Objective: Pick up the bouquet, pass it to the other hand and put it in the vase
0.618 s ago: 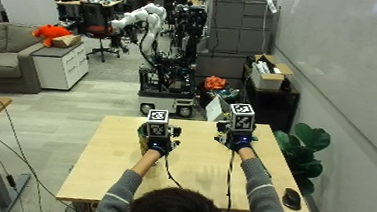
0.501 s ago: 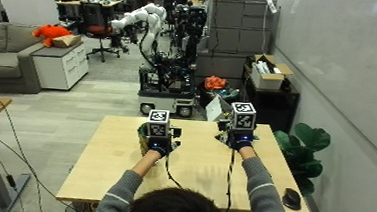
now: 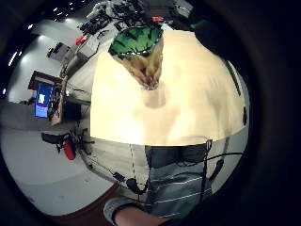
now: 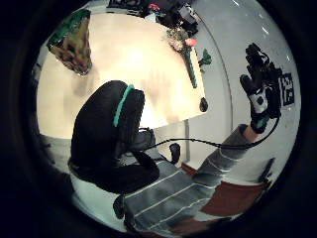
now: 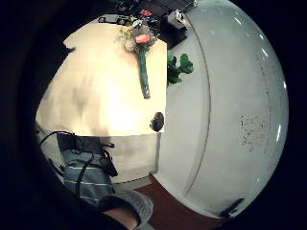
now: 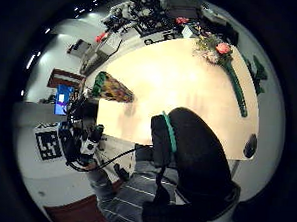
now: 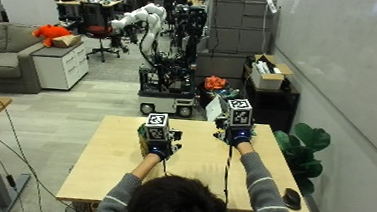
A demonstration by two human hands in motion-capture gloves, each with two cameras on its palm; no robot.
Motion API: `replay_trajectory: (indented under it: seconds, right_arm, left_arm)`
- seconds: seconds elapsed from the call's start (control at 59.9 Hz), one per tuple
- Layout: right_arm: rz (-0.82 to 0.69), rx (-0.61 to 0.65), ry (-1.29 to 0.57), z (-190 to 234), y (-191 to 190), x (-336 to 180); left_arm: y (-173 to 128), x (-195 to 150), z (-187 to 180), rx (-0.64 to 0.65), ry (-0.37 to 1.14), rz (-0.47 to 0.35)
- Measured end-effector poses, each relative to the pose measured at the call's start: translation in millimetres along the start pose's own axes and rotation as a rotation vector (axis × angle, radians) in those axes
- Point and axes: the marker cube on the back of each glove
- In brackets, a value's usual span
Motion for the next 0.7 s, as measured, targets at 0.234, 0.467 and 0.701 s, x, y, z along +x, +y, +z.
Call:
replay_trajectory:
  seconds: [0.234, 0.467, 0.701]
  right_arm:
    - [0.023, -0.01, 0.017, -8, -8, 5]
    - [0.176, 0.028, -0.022, -14, -51, 47]
    - [0.447, 0.098, -0.096, 6, -104, 114]
  left_arm:
    - [-9, -2, 18, 0.005, 0.008, 0.017]
    - [-6, 17, 29, -0.015, -0.008, 0.073]
    - [-8, 34, 50, -0.082, 0.026, 0.145]
